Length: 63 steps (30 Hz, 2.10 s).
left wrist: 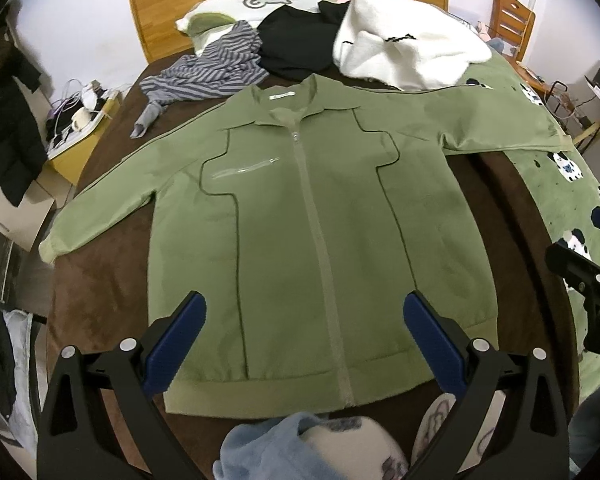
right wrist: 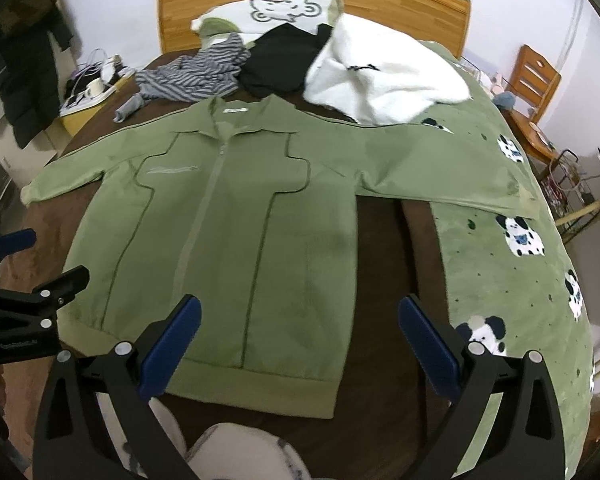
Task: Fold large clothes
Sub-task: 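Reach the right tool to the ribbed sleeve cuff and grasp it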
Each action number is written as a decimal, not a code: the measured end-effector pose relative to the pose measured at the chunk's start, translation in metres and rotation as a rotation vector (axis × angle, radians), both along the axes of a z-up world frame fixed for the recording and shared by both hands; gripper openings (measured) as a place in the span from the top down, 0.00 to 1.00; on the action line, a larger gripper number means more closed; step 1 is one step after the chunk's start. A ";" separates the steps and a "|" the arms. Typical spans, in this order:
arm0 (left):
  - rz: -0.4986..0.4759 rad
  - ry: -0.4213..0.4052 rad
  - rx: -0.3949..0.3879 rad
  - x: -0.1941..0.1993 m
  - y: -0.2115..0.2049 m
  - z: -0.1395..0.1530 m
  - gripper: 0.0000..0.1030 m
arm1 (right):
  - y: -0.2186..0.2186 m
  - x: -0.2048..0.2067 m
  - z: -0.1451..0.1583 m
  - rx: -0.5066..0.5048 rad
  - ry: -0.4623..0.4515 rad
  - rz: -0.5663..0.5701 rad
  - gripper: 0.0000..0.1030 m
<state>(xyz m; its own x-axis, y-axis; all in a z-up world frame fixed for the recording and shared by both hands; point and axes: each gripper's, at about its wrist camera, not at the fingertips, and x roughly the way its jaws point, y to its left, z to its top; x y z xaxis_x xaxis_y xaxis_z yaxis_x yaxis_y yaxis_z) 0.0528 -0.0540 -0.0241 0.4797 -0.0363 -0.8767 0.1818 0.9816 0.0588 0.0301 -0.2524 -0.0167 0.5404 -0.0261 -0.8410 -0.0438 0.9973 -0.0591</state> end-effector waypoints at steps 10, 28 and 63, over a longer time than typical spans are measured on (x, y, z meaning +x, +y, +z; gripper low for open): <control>-0.068 -0.004 -0.045 0.065 -0.048 -0.015 0.06 | -0.072 0.037 -0.010 0.030 -0.021 -0.173 0.06; -0.285 0.028 -0.005 0.227 -0.186 -0.118 0.06 | -0.223 0.101 -0.068 0.080 -0.034 -0.516 0.06; -0.378 0.107 0.025 0.268 -0.239 -0.206 0.05 | -0.395 0.143 -0.105 0.515 -0.340 -0.790 0.34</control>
